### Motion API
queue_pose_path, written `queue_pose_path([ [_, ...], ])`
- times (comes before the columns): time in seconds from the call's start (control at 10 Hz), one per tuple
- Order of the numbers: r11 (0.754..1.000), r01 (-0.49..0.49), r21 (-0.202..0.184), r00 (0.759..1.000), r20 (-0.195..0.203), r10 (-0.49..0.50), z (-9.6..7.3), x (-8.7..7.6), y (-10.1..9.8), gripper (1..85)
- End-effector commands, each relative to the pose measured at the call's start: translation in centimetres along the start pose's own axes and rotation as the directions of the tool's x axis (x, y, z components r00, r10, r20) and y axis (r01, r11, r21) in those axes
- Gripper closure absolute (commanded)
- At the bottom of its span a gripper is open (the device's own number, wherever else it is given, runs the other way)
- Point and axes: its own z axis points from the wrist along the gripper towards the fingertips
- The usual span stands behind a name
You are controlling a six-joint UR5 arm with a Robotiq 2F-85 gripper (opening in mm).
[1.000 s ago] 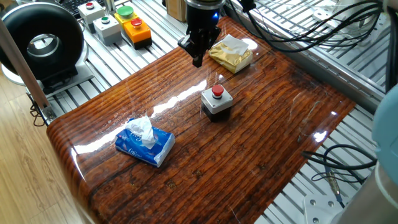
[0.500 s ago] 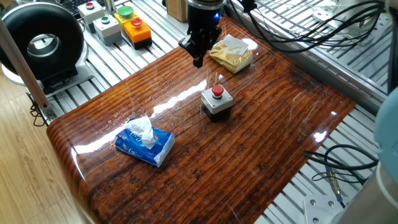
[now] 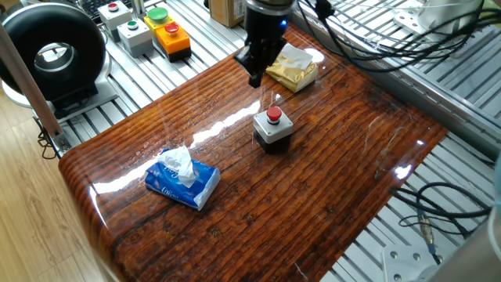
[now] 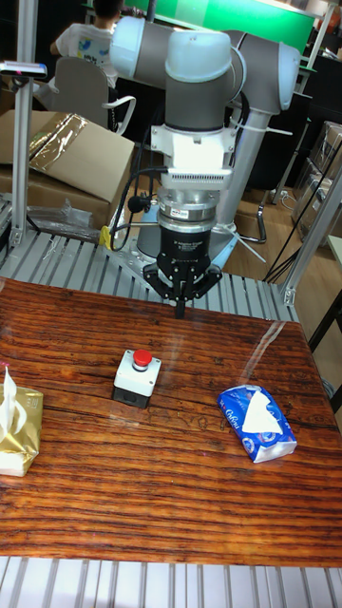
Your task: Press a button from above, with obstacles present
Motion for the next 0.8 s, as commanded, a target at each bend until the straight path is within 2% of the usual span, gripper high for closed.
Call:
queue_pose_path([
  [0.0, 1.000, -0.012, 0.026, 0.999, -0.039, 0.013, -0.2, 1.8, -0.8, 84.3],
  [0.1, 0.999, -0.028, 0.044, 0.996, -0.085, 0.032, -0.3, 3.0, -1.2, 84.3],
  [0.2, 0.998, -0.045, 0.050, 0.993, -0.109, 0.050, -0.4, 3.7, -1.3, 84.3],
  [0.4, 0.994, -0.082, 0.073, 0.988, -0.123, 0.091, -0.4, 4.1, -1.8, 84.3],
  [0.5, 0.989, -0.091, 0.114, 0.986, -0.126, 0.106, -0.5, 4.3, -2.8, 84.3],
  [0.7, 0.979, -0.122, 0.163, 0.979, -0.140, 0.146, -0.8, 4.9, -3.9, 84.3],
])
